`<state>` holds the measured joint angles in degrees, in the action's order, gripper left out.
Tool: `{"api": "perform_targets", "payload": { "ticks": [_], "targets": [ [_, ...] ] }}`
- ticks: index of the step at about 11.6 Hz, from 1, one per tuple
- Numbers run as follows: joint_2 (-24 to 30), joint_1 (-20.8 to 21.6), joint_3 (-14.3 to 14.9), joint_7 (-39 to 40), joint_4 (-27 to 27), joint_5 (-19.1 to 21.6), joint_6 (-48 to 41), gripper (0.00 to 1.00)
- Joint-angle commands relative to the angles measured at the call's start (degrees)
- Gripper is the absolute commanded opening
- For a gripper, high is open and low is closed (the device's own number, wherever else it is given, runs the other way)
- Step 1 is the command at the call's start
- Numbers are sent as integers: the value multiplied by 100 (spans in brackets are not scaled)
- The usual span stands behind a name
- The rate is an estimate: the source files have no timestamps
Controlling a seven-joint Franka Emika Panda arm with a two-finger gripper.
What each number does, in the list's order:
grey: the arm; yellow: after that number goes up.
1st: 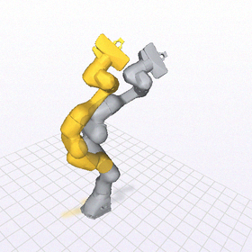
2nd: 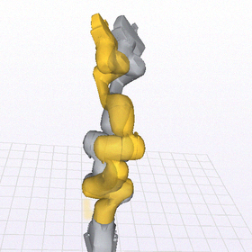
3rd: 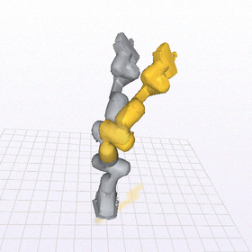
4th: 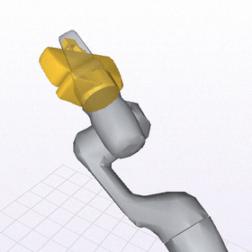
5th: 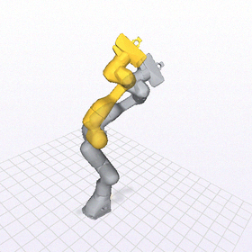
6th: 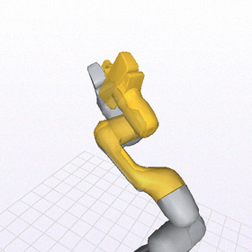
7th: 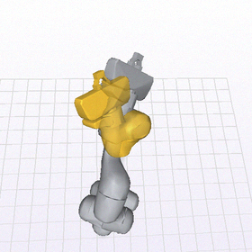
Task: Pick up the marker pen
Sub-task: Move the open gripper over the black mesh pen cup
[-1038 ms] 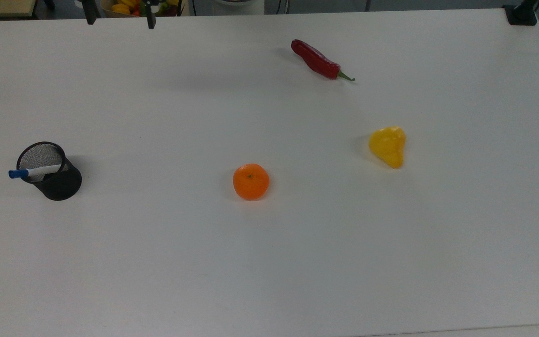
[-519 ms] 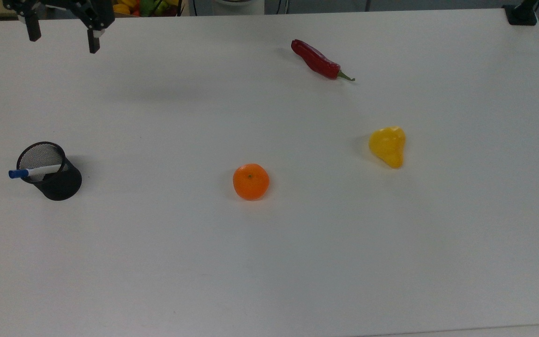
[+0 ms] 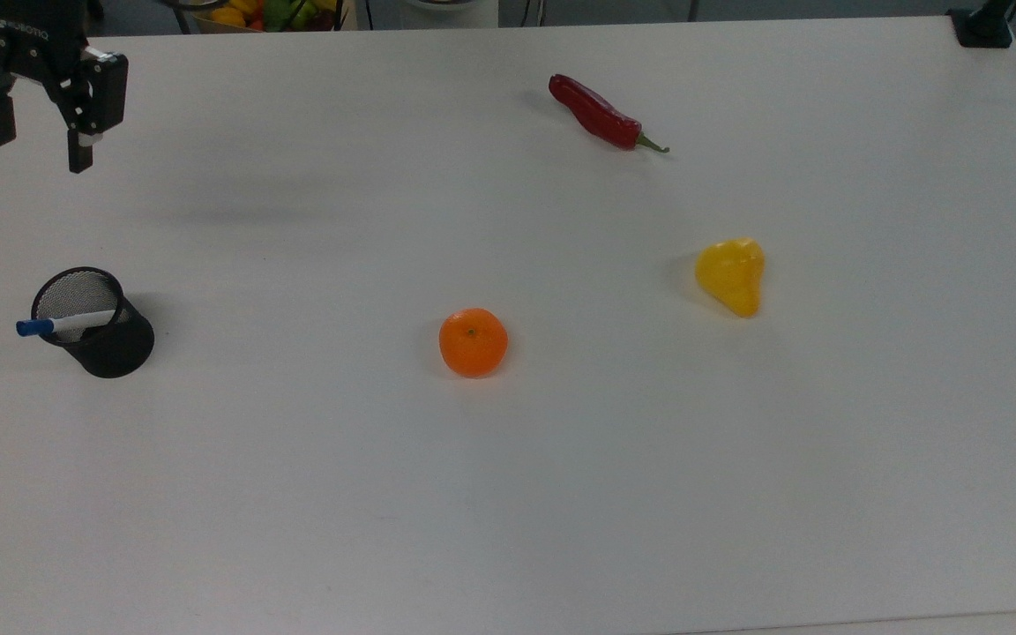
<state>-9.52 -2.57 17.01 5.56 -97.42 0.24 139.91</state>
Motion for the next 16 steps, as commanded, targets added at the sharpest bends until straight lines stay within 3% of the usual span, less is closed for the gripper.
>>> {"api": "perform_targets", "payload": {
  "ticks": [1,8,13,16],
  "targets": [
    [-418,-103,31,-239,4,125,790,67],
    [-1428,-323,31,-274,13,134,2328,67],
    [-1886,-498,31,-274,56,125,2515,68],
    [-2036,-499,13,-274,65,388,2866,68]
  ]
}}
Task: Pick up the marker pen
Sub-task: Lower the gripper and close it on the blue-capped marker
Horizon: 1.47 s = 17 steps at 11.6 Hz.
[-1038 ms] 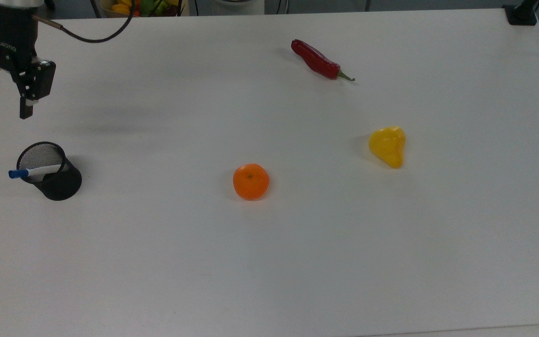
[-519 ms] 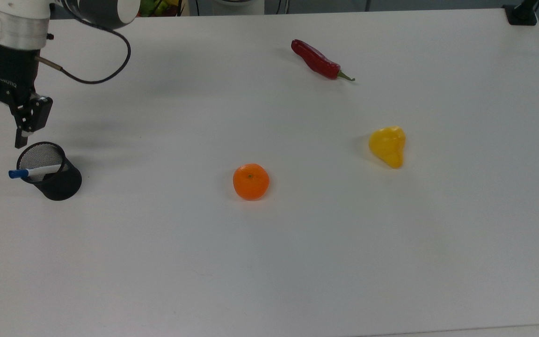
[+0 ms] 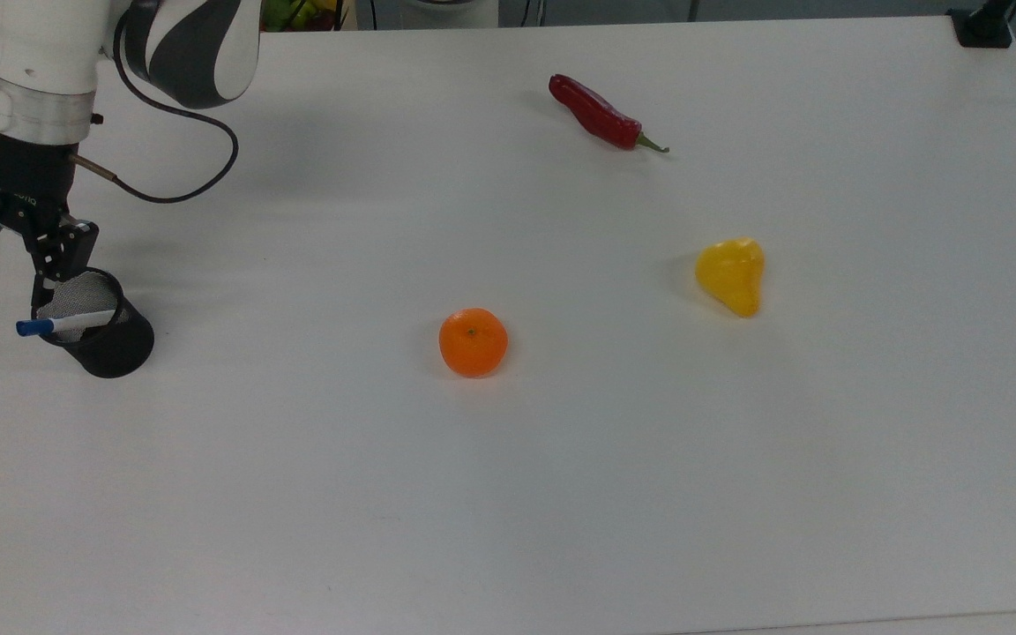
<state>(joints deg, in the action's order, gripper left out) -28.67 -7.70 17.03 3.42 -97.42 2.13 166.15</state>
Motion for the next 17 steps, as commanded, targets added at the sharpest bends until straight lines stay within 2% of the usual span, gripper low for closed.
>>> {"api": "perform_targets", "payload": {
  "ticks": [1,4,6,10,11,12,15,17],
  "targets": [
    [-121,32,3,-61,65,200,251,68],
    [-182,41,-15,-61,109,305,278,68],
    [-366,50,-33,-61,162,393,680,68],
    [-472,85,-42,-61,197,394,927,65],
    [-481,85,-42,-61,197,394,946,52],
    [-481,85,-42,-61,197,402,946,35],
    [-490,85,-85,-61,188,403,946,2],
    [-464,85,-94,-61,188,403,946,0]
  ]
}}
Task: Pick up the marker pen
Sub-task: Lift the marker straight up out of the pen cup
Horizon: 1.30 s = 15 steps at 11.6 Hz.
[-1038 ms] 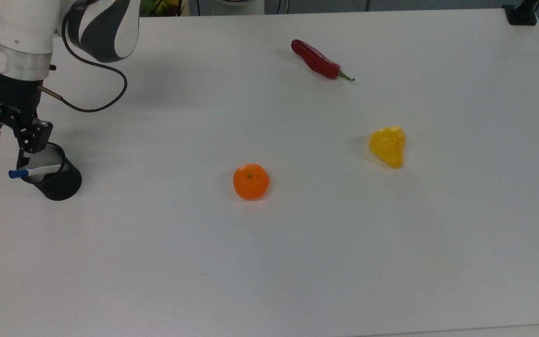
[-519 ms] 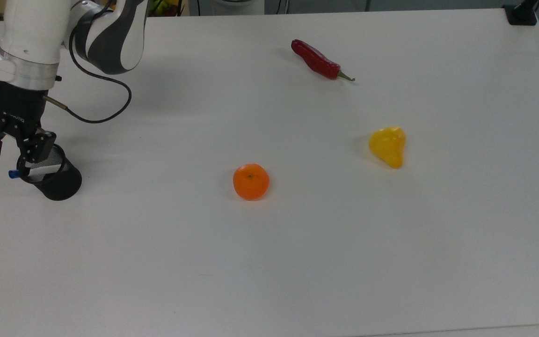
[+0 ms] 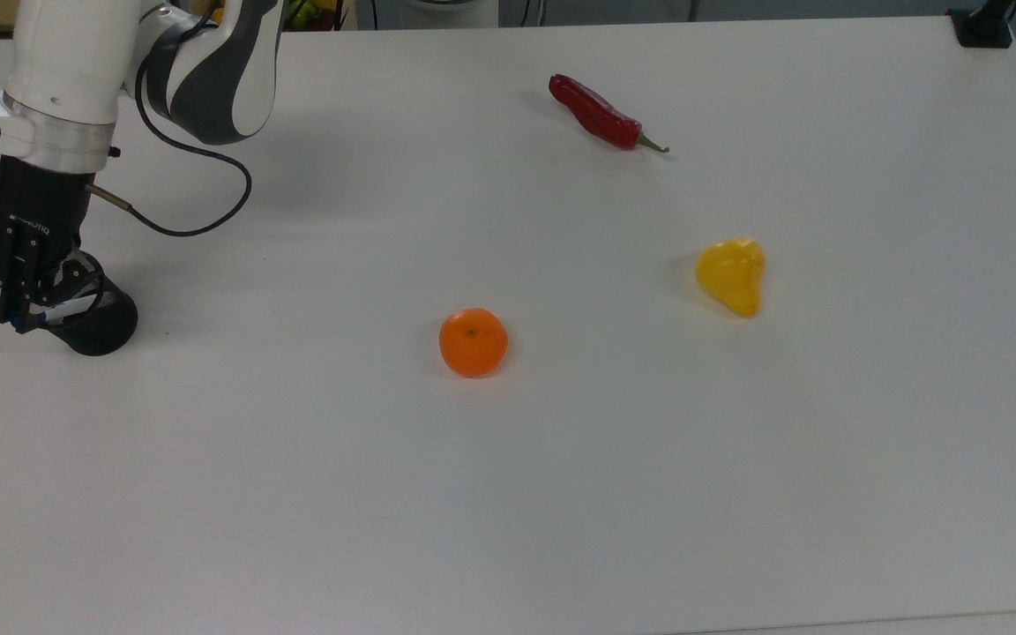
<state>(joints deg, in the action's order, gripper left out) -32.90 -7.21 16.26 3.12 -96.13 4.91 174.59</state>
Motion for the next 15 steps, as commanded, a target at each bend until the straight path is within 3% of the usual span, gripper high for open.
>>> {"api": "perform_targets", "payload": {
  "ticks": [1,6,11,15],
  "targets": [
    [-15,36,-17,-30,60,124,102,0],
    [599,44,-26,-30,-2,142,49,0],
    [1425,106,-26,-30,-151,414,14,0],
    [2119,334,-35,-30,-151,432,-1081,0]
  ]
}}
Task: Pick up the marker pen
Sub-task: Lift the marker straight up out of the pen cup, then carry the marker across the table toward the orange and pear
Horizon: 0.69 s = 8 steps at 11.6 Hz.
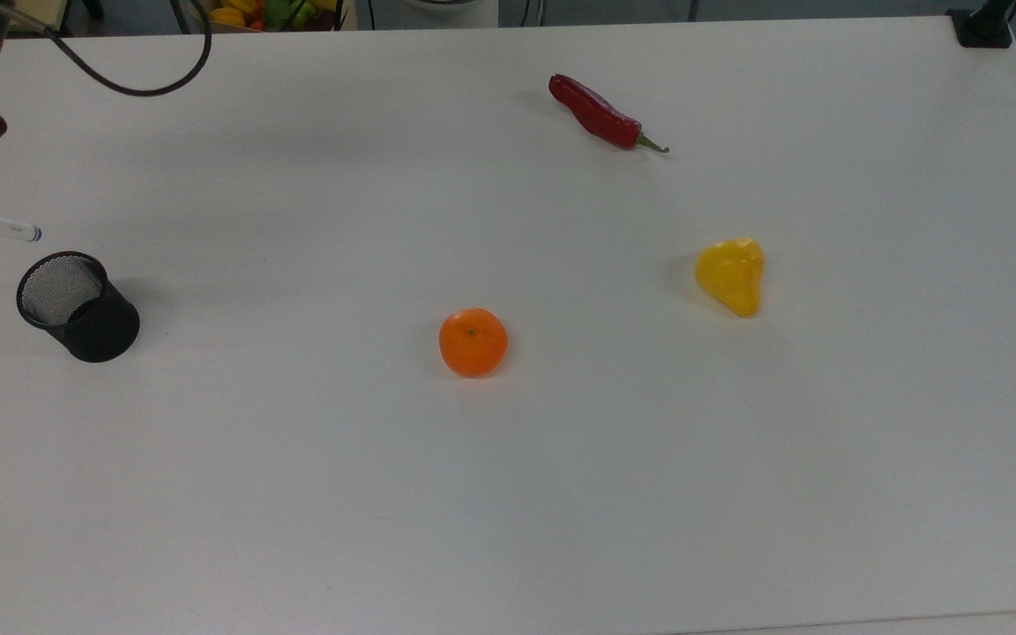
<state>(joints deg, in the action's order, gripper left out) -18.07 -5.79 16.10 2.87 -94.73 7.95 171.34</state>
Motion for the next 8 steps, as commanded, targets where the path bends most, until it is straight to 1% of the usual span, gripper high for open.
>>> {"api": "perform_targets", "payload": {
  "ticks": [1,3,5,6,8],
  "targets": [
    [804,218,-107,-6,-292,128,-1256,0],
    [1181,219,-405,-6,-335,137,-2520,0],
    [1428,219,-756,-6,-327,137,-3716,0],
    [1473,253,-906,-6,-327,137,-4226,0],
    [1456,455,-1179,-6,-327,128,-5351,0]
  ]
}}
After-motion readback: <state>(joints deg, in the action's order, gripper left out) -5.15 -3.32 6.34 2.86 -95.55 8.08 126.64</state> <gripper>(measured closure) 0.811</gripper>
